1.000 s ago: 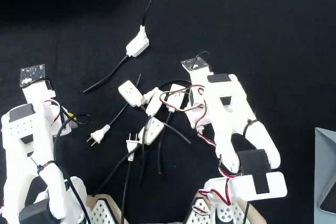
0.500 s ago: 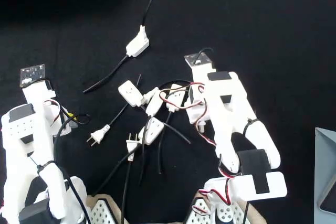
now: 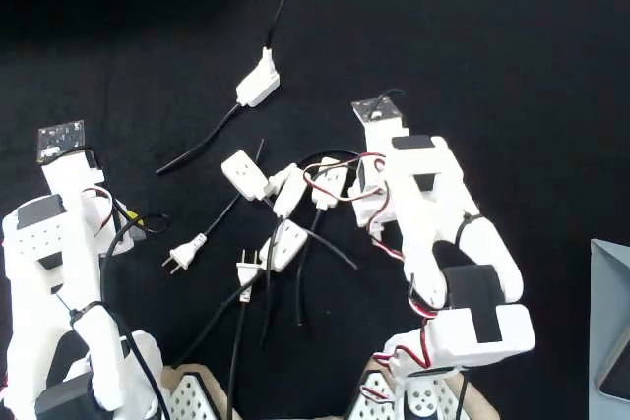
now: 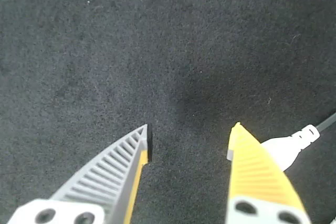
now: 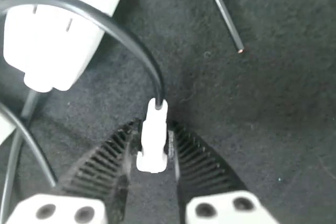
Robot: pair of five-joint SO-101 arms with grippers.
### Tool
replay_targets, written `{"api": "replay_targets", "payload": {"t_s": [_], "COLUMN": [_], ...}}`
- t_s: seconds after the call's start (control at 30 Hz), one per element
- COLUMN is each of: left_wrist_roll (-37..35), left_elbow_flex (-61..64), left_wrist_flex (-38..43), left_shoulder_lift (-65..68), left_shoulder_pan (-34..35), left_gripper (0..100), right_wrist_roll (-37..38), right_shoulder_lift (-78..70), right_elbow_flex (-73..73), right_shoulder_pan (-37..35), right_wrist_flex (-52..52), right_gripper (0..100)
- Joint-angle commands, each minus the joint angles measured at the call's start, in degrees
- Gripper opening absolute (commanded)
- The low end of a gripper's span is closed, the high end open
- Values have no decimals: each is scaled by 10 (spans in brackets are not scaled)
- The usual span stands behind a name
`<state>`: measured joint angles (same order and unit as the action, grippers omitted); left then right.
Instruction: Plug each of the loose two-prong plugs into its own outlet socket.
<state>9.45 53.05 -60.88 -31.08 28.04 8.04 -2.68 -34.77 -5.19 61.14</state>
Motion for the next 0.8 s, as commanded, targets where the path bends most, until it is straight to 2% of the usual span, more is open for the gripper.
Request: {"api": "replay_targets", "payload": {"t_s": [0.0,0.23,0.57,0.77], "left_wrist_roll": [-5,-4,-5,-3], "left_elbow_flex": [-1,0,-58,-141], "left_wrist_flex": [9,9,3,-73], "left_shoulder_lift": [-8,-13,-13,-11], "left_shoulder_pan": [-6,-6,-10,-102], "left_gripper": [245,245,245,248], "right_wrist_roll": [-2,0,18,-34], "right_shoulder_lift": [3,85,331,446], "right_elbow_flex": [36,91,85,3], "right_shoulder_pan": [15,40,84,86], "right_wrist_flex": [3,114,152,96], "right_gripper": [11,11,11,11]}}
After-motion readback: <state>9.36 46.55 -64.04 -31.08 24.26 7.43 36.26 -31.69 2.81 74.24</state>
